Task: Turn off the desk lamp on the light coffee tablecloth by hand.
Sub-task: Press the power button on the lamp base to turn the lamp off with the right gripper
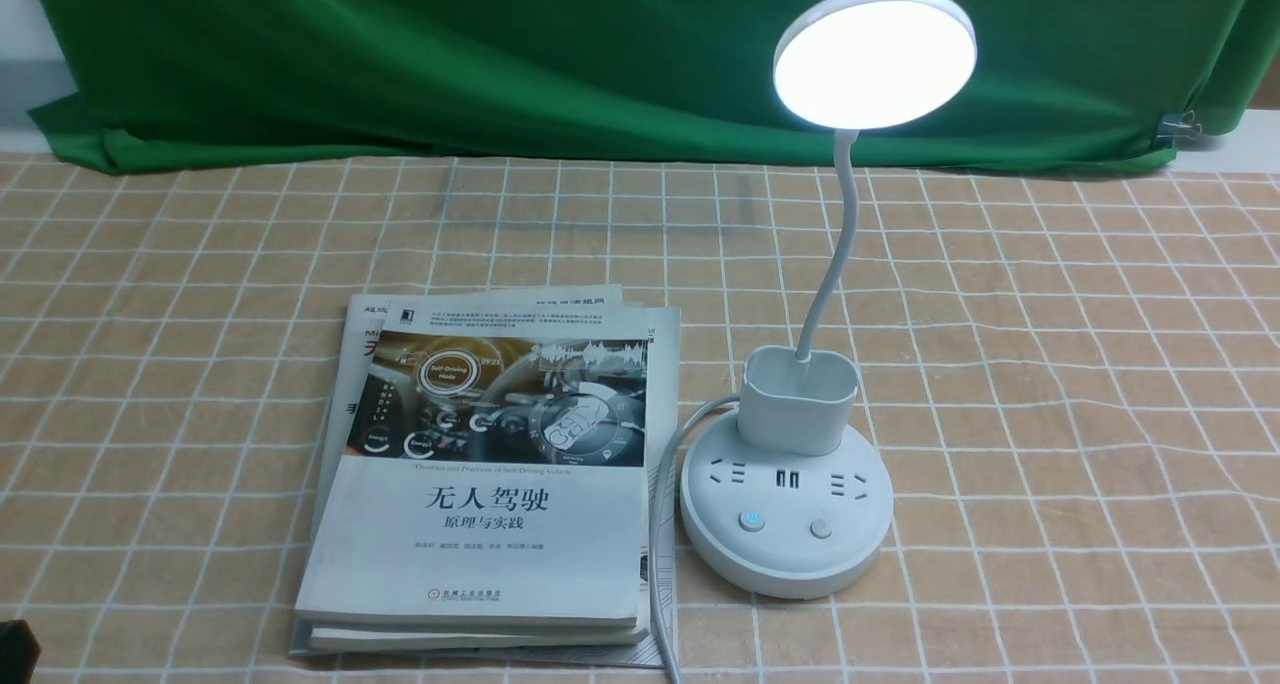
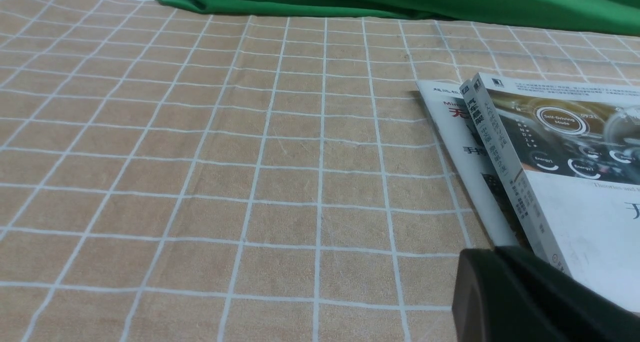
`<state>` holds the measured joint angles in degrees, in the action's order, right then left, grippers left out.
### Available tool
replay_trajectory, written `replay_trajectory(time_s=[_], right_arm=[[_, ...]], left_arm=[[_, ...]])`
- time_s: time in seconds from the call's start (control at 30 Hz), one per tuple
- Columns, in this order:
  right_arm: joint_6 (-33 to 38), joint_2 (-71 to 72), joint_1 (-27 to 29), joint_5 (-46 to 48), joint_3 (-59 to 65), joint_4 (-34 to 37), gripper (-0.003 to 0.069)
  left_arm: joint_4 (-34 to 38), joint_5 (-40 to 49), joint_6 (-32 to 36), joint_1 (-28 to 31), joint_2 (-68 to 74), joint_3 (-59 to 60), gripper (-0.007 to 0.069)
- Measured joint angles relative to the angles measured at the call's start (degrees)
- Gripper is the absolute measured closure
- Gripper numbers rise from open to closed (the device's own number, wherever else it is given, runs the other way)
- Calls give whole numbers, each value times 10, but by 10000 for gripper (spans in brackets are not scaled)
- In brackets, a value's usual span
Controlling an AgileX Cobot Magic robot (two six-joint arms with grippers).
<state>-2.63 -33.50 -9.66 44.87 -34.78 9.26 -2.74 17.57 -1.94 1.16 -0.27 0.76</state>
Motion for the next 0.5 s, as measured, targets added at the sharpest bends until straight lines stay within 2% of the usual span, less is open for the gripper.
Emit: replay_trajectory(time_s=[0.13,0.23,0.33,0.4,0.43,0.5], right_arm=[[37,-153,0,108,-93,-7,603],[41,-228,-16,120,-126,-7,605],[39,-287,-56,120,-146,-7,606],[23,-356,-125,110,-169,-18,606],[18,-361,-131,107,-174,-22,606],[-12,-420,-188,101,-199,-51,606]], left_arm=[[0,0,0,0,0,0,620],[0,0,0,0,0,0,620],[0,0,0,0,0,0,620],[0,0,0,0,0,0,620],[0,0,0,0,0,0,620],[0,0,0,0,0,0,620]])
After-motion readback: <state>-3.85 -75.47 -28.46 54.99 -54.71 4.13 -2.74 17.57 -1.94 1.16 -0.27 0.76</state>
